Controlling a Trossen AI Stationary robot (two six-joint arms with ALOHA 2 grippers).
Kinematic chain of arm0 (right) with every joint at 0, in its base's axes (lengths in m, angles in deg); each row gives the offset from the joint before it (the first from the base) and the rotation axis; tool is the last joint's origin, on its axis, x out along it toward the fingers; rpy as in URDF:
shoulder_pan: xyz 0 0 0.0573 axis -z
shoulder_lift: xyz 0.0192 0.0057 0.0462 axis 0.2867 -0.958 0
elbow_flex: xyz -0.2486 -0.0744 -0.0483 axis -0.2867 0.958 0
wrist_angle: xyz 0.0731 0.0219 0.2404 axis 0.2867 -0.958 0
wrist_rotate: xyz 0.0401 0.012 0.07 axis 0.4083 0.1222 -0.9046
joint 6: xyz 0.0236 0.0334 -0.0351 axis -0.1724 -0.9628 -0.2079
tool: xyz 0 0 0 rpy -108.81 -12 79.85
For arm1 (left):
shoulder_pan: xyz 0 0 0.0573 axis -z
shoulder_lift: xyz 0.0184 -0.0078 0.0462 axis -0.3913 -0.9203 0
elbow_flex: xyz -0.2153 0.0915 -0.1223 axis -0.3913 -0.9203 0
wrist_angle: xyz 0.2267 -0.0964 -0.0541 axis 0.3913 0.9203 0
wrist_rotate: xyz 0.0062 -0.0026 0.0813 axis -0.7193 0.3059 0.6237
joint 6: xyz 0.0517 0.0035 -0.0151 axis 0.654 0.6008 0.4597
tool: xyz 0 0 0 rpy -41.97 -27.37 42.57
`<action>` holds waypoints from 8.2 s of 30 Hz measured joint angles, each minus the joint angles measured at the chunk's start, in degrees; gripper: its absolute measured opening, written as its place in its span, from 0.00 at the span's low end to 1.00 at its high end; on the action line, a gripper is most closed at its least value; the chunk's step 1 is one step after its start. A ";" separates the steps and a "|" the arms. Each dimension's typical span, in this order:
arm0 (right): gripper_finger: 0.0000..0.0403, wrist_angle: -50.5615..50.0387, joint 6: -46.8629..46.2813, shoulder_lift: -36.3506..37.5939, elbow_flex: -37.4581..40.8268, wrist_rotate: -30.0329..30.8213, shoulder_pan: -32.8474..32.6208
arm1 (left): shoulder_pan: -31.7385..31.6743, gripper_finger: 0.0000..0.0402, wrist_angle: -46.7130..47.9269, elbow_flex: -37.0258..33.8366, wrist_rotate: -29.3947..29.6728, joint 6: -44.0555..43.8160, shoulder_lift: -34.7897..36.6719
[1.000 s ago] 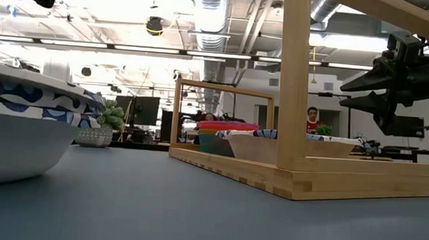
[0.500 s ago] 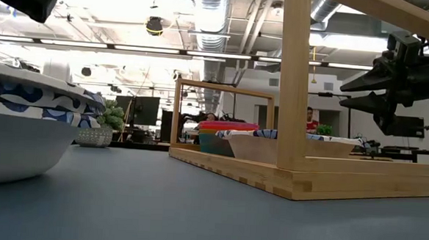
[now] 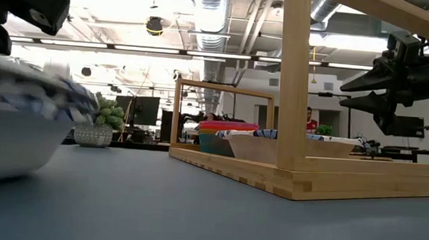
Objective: Place and stack bowls onto a shelf
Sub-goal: Stack the white blue bowl on top of the white blue bowl on the shelf
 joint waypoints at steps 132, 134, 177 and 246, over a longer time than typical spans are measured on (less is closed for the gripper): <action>0.42 0.13 1.05 -2.21 0.02 0.43 0.02 | -39.16 0.00 -44.63 8.13 -12.77 15.34 -9.63; 0.42 0.13 1.05 -2.24 0.01 0.46 0.02 | -39.11 0.00 -44.11 8.07 -12.84 15.21 -9.73; 0.42 0.16 2.56 -2.25 0.02 0.87 0.02 | -39.80 0.41 -43.82 8.09 -9.74 22.89 -9.62; 0.42 0.04 4.76 -5.69 -0.09 -1.07 -0.44 | -42.51 0.00 -24.22 20.17 -11.32 31.39 -21.33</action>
